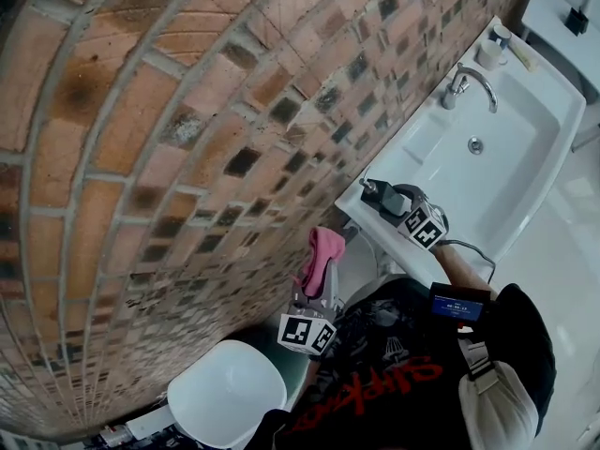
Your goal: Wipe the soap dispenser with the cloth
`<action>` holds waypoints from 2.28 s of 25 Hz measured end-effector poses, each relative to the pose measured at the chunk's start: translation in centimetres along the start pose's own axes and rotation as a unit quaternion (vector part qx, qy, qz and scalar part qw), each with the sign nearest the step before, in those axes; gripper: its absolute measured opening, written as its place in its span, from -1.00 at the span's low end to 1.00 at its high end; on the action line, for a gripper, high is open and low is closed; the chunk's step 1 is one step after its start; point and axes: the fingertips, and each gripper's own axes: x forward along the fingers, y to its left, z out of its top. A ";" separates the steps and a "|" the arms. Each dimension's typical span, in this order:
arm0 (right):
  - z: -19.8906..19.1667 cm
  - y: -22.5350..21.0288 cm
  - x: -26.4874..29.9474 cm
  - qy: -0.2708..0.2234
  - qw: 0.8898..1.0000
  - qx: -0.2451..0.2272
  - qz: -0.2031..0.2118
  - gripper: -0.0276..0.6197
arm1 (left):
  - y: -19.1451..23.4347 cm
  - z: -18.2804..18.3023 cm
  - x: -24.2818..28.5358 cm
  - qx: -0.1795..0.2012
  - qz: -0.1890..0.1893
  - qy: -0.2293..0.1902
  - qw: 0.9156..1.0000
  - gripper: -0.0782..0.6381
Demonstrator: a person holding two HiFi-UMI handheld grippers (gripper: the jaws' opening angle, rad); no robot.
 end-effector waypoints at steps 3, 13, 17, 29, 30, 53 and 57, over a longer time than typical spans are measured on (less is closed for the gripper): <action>-0.9 0.3 0.8 0.005 1.000 -0.012 0.005 0.02 | 0.0 -1.0 0.5 -0.013 0.010 0.008 1.000 -0.64; -5.6 1.2 0.3 -0.007 0.998 0.042 -0.038 0.02 | -0.3 -2.6 0.4 -0.014 0.002 0.027 1.000 -0.64; -6.6 1.8 -0.4 0.007 0.998 0.031 -0.048 0.02 | -0.6 -2.7 0.0 -0.019 -0.014 0.028 0.999 -0.64; -10.0 2.7 -1.8 0.059 0.995 0.029 -0.072 0.00 | -2.5 -3.9 0.0 -0.014 -0.081 0.029 0.996 -0.64; -10.1 2.7 -1.7 0.064 0.995 0.029 -0.073 0.00 | -2.7 -4.0 0.0 -0.013 -0.087 0.030 0.996 -0.64; -10.1 8.4 -22.7 -0.059 0.958 0.191 -0.204 0.00 | -17.7 -6.3 4.0 0.043 -0.422 0.131 0.896 -0.64; -13.2 6.7 -32.5 -0.101 0.945 0.195 -0.243 0.00 | -26.6 -6.4 7.4 0.057 -0.414 0.128 0.899 -0.64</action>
